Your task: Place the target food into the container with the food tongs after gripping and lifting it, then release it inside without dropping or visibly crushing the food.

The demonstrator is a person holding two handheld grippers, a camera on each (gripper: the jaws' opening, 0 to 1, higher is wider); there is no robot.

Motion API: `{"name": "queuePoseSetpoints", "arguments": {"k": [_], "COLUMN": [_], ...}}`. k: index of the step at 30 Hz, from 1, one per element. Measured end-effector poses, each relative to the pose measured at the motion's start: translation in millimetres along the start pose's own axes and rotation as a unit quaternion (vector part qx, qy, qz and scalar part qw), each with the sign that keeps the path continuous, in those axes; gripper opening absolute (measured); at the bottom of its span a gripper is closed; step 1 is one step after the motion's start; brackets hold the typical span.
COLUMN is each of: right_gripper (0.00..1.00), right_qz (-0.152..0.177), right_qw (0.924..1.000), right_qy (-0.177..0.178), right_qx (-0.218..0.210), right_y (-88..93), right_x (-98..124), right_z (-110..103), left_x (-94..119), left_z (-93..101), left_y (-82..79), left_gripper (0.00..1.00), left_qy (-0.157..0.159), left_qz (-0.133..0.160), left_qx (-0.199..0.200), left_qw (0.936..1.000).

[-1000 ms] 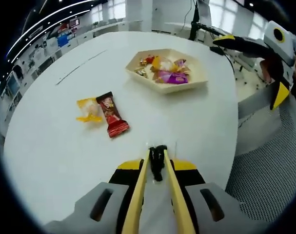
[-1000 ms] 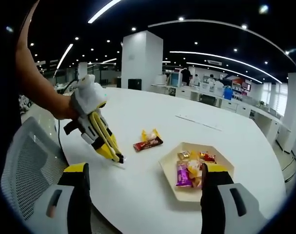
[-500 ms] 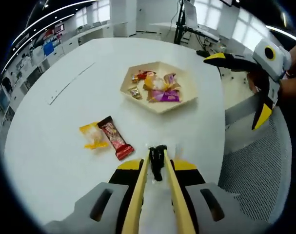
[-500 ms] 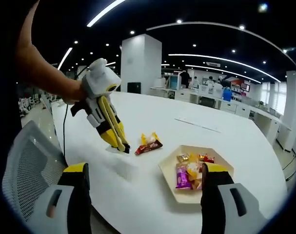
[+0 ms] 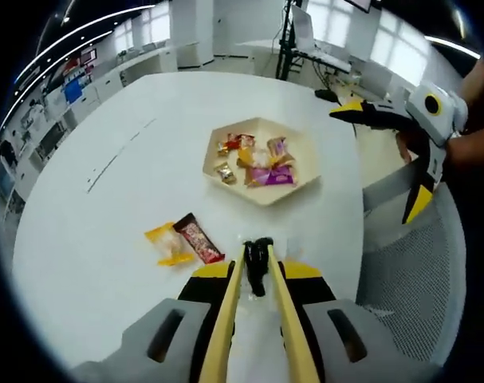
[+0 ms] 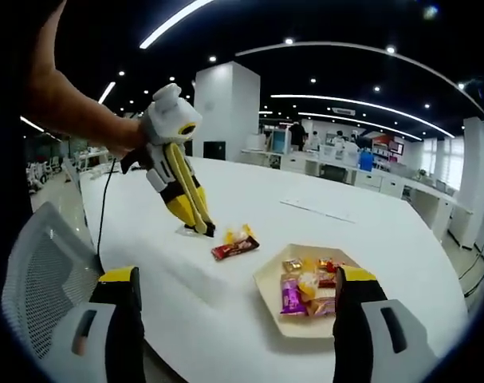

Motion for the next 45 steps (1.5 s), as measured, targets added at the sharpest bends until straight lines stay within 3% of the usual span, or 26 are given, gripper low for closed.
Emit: {"name": "queuePoseSetpoints", "arguments": {"k": [11,20,45], "right_gripper": [1.0,0.99,0.98], "right_qz": [0.006,0.008,0.004], "right_qw": [0.9998,0.9997,0.9999], "right_qy": [-0.017,-0.024,-0.008], "right_qx": [-0.009,-0.005,-0.014], "right_y": [1.3,1.2,1.7], "right_x": [-2.0,-3.5,-1.7], "right_z": [-2.5,-3.3,0.4], "left_x": [0.5,-8.4,-85.6], "left_z": [-9.1,-8.4,-2.1], "left_y": [-10.0,-31.0,-154.4], "left_gripper": [0.17,0.17,0.17], "left_qy": [0.005,0.012,0.042], "left_qz": [0.008,0.01,0.035], "left_qx": [-0.02,-0.031,-0.094], "left_qw": [0.9997,0.9994,0.994]}}
Point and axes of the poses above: the point that each gripper's makers call its tool centre point, and the gripper's own axes: x roughly backward along the fingers, z roughly to its right, y roughly out of its underside, the point moved 6 cm from there along x, roughly backward along the fingers, and after that the axes turned 4 degrees about -y, right-handed, at the moved point
